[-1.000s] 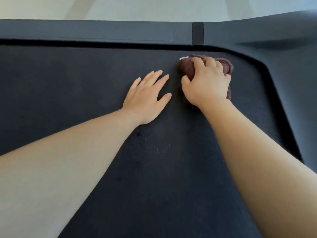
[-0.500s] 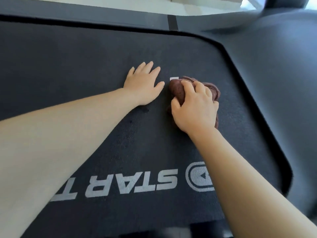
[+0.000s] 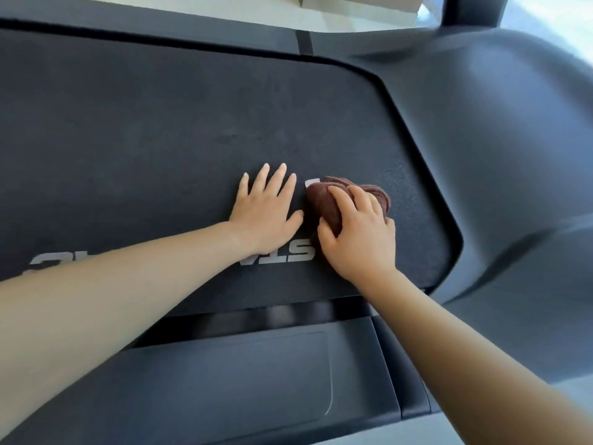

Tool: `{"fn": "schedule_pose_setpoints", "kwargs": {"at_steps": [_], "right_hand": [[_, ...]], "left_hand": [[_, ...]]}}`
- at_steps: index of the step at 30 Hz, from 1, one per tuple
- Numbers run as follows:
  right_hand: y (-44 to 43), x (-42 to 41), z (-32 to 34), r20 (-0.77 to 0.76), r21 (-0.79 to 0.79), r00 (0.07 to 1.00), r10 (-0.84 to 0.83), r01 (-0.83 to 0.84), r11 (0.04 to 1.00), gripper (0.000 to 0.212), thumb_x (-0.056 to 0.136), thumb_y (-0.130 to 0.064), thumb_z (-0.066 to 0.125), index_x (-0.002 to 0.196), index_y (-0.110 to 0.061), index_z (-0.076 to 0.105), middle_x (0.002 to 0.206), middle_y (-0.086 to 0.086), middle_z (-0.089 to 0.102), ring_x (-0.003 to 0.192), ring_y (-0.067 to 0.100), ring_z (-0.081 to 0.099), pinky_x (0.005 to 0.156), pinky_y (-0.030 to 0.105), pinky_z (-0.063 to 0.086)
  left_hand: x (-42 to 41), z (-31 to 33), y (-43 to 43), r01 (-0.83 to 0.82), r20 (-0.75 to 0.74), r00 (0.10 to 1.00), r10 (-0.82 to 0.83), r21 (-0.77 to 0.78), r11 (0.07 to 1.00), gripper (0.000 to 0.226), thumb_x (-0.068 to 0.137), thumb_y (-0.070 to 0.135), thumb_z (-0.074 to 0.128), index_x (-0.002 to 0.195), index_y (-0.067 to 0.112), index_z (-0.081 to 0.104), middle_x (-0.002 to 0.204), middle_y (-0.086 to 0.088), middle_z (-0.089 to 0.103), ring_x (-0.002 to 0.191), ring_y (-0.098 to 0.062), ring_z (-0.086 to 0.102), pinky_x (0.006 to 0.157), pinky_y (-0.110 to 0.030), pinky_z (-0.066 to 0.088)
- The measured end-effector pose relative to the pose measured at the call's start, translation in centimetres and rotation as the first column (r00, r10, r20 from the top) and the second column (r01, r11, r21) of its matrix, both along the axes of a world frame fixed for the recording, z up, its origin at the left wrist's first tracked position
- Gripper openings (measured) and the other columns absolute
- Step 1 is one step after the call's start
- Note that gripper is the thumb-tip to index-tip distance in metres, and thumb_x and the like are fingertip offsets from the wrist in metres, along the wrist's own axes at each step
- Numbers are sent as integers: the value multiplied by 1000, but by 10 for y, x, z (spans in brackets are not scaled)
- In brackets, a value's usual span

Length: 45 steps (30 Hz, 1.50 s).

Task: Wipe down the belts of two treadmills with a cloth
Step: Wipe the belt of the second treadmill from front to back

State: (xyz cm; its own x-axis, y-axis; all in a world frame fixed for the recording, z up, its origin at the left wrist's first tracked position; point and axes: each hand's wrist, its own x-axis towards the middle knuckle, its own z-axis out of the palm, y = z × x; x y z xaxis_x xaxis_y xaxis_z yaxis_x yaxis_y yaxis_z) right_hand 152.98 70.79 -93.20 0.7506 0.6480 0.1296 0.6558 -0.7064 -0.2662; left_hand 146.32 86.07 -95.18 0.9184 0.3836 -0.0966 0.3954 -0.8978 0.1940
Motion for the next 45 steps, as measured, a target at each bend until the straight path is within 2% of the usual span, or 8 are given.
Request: {"fn": "schedule_pose_setpoints", "kwargs": {"at_steps": [4, 10, 13, 16, 21, 28, 35, 45], "right_hand": [[-22, 15, 1, 7, -2, 998, -62, 62, 998, 52, 88, -41, 52, 139, -32, 43, 145, -5, 41, 135, 20, 33, 97, 47, 35], [-63, 46, 6, -41, 66, 972, -231, 234, 970, 48, 88, -38, 51, 136, -32, 46, 142, -5, 44, 135, 21, 33, 99, 48, 33], [-62, 45, 6, -60, 66, 967, -247, 251, 966, 48, 89, -36, 51, 136, -30, 46, 143, -3, 43, 135, 23, 32, 100, 48, 33], [-55, 36, 6, -57, 25, 972, -230, 232, 973, 51, 90, -37, 51, 139, -28, 44, 147, -2, 40, 137, 23, 29, 101, 48, 31], [-33, 6, 4, -26, 12, 997, -69, 69, 998, 52, 89, -40, 52, 139, -28, 45, 147, -2, 40, 136, 23, 32, 99, 48, 33], [22, -33, 4, -47, 2, 995, 93, -93, 996, 50, 91, -42, 48, 139, -28, 43, 148, -2, 37, 137, 22, 30, 102, 52, 32], [62, -11, 5, -67, -3, 997, 25, -26, 1000, 50, 93, -42, 46, 140, -29, 40, 149, -1, 36, 139, 22, 26, 107, 53, 26], [115, 30, -1, -50, 2, 998, 35, -35, 999, 52, 93, -45, 46, 142, -29, 39, 152, 1, 32, 141, 24, 24, 109, 55, 25]], "left_hand": [[0, 3, -17, -29, -14, 999, 29, -8, 1000, 68, 96, 50, 25, 151, 15, 4, 160, -3, -5, 146, -28, -8, 115, -55, 0], [4, 4, -48, 58, -36, 998, -57, 29, 998, 69, 97, 50, 23, 150, 12, 3, 159, 2, -7, 145, -32, -8, 108, -67, 3], [4, 4, -46, 56, -30, 998, -55, 29, 998, 69, 97, 50, 24, 150, 12, 5, 159, 2, -5, 145, -31, -7, 107, -68, 3], [4, 3, -45, 60, -11, 998, -60, 0, 998, 67, 97, 50, 26, 150, 14, 7, 159, 4, -3, 146, -28, -7, 108, -66, 2], [-4, 4, -23, 2, 71, 997, 3, -69, 998, 55, 98, 43, 27, 150, 27, 16, 159, 10, 5, 146, -12, -3, 108, -67, -3], [-35, 2, 29, -87, 67, 994, 89, -36, 996, 53, 98, 34, 29, 149, 34, 15, 159, 10, 4, 146, -11, -2, 110, -64, -3], [-47, -1, 53, -132, 63, 989, 134, -37, 991, 53, 98, 42, 28, 149, 33, 15, 159, 10, 3, 146, -11, -3, 112, -61, -2], [36, 1, 122, -233, 26, 972, 235, -62, 970, 54, 98, 48, 24, 149, 34, 15, 159, 7, 3, 146, -14, -2, 113, -59, -3]]}}
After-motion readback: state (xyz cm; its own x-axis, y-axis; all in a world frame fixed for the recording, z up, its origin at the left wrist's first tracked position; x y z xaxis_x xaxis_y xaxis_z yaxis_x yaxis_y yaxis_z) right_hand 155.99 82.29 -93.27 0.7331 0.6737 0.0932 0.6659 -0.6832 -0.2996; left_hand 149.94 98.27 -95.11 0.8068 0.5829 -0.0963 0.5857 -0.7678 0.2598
